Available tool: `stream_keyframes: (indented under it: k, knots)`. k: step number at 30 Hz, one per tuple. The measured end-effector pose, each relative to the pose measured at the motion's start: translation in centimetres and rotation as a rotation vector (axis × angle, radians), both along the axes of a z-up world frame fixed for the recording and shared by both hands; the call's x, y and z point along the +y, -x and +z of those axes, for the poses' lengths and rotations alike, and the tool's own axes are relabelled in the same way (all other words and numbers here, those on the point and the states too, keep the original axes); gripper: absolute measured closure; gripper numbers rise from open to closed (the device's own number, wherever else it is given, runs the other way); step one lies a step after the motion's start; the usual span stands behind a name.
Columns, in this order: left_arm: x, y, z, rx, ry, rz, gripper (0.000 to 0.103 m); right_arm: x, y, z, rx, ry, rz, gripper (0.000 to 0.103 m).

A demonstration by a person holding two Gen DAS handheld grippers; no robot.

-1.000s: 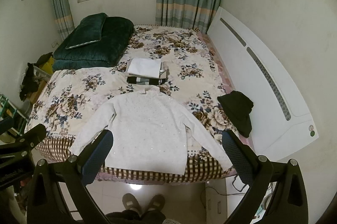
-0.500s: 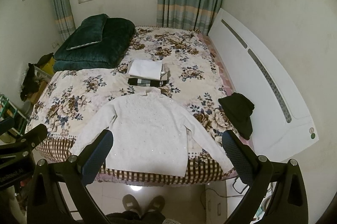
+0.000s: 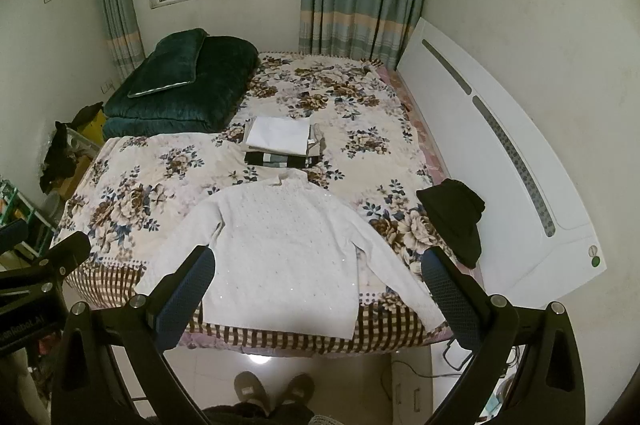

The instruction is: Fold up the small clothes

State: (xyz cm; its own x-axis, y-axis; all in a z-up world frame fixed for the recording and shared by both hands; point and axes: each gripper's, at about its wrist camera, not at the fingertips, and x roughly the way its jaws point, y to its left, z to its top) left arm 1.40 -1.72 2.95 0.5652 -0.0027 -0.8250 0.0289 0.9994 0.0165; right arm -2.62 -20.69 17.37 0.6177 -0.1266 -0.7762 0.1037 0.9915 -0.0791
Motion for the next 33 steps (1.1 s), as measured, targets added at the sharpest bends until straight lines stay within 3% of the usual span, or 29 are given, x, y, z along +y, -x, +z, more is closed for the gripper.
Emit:
stream_keyframes:
  k: [10,16,20,22,26,33]
  knots:
    - [-0.6,-1.4,-0.5,-0.015,-0.011,0.007,0.000,0.0,-0.4,-0.9,0.013,-0.017,-0.009,0.000]
    - [-0.9,-5.9,-5.9,-0.103,-0.091,0.013,0.000,-4.0,-2.9,-6.5,0.093,-0.130,-0.129,0.000]
    - [-2.1,-9.3,-12.6,-0.053,-0.104,-0.020,0.000,-11.2,-2.3,-14.8,0.151,-0.175,-0.360,0.000]
    - [-3.8,-11.8,-17.2,0.018,-0.130,-0.035,0.000,-15.7,-1.7,-19.4,0.188,-0.233,-0.493,0.002]
    - [-6.9,-15.3,-25.8,0.125,-0.194,-0.062,0.000,-24.7,0.0,-29.7,0.265,-0.358,-0.724,0.028]
    - [-10.0,-20.1,-38.8,0.290,-0.264,-0.050,0.000,-39.1,1.6,-49.5,0.357,-0.570,-1.031,0.029]
